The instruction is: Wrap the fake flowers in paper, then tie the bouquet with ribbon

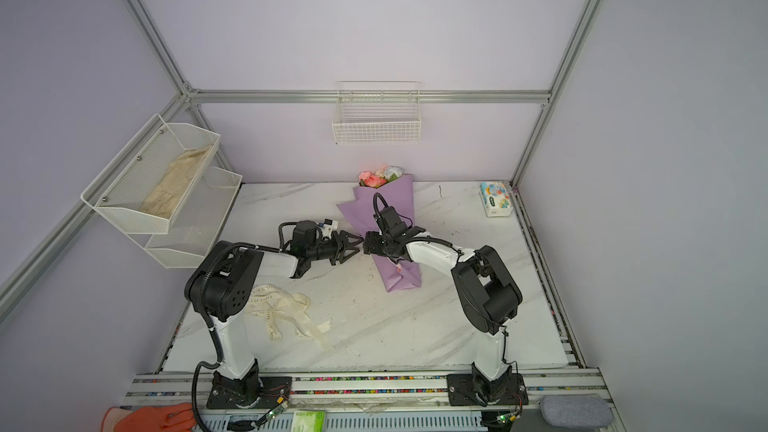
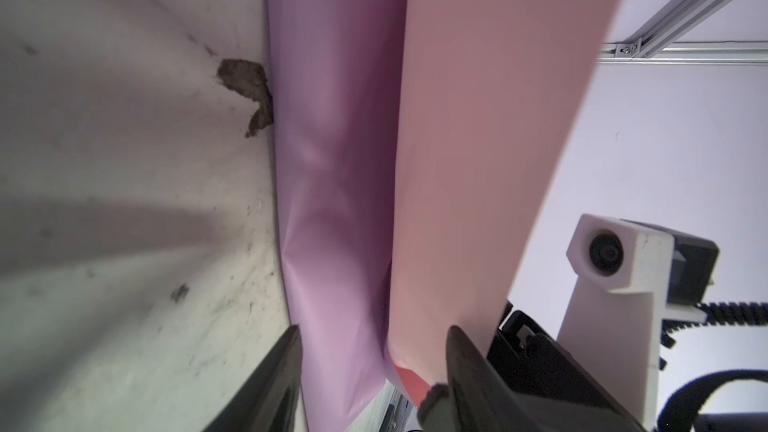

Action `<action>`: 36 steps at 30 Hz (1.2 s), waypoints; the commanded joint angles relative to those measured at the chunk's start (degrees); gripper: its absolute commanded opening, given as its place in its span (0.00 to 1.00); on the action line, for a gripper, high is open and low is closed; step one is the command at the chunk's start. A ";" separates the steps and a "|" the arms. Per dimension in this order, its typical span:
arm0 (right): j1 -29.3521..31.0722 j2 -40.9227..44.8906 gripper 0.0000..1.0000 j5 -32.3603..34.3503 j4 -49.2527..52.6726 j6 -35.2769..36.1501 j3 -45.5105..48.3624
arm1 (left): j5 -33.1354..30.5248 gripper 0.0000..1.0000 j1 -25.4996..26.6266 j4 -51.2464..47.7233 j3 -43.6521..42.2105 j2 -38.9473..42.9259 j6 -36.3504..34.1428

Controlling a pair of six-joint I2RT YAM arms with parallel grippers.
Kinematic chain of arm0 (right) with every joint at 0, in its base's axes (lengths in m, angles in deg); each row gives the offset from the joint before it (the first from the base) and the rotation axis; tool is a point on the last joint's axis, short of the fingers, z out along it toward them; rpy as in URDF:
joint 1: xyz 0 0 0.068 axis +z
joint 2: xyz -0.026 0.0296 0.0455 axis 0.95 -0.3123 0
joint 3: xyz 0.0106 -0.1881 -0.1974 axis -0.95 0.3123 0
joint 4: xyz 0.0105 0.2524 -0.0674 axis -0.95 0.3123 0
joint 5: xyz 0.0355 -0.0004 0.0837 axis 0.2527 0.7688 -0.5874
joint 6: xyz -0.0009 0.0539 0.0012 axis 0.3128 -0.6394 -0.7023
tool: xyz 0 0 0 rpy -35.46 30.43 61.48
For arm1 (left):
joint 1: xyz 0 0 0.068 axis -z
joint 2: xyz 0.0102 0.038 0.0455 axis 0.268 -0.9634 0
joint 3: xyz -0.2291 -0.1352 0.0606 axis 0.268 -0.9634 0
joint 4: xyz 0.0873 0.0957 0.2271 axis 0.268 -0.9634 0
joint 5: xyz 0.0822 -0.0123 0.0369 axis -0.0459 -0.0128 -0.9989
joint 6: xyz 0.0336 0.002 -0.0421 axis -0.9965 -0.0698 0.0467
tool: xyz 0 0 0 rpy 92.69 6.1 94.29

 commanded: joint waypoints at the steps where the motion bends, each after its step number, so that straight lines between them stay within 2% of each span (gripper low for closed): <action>1: -0.07 0.79 0.70 -0.89 -1.18 0.08 1.25 | 2.44 0.56 0.04 4.94 8.12 -1.01 2.23; 5: -0.58 0.85 0.70 -0.91 -1.27 -0.11 1.79 | 1.71 0.55 0.13 5.47 7.33 0.61 2.90; 8: -1.02 0.98 0.70 -0.92 -1.85 -0.27 1.95 | -1.06 0.54 0.13 7.59 3.30 4.21 4.74; 11: -1.31 0.76 0.70 -2.66 -2.81 -0.22 1.98 | -2.29 0.60 0.20 4.83 2.03 6.71 3.35; 14: -1.31 1.15 0.70 -3.24 -3.92 -0.59 2.66 | -1.33 0.60 0.21 -0.65 4.98 4.48 1.95; 27: -1.33 2.11 0.71 -3.63 -4.28 -0.88 3.94 | -1.32 0.58 0.71 -3.37 9.17 -1.56 3.07; 30: -1.41 2.87 0.70 -4.46 -4.32 -0.80 4.21 | -0.18 0.45 0.74 -3.36 11.67 -3.53 2.71; 33: -2.06 5.76 0.70 -4.61 -3.98 -1.05 5.03 | 1.80 0.29 0.74 -4.03 15.53 -5.70 1.43; 36: -5.03 10.98 0.71 -7.42 -5.04 -1.68 8.74 | 2.63 0.20 0.68 -8.84 18.85 -6.68 -2.76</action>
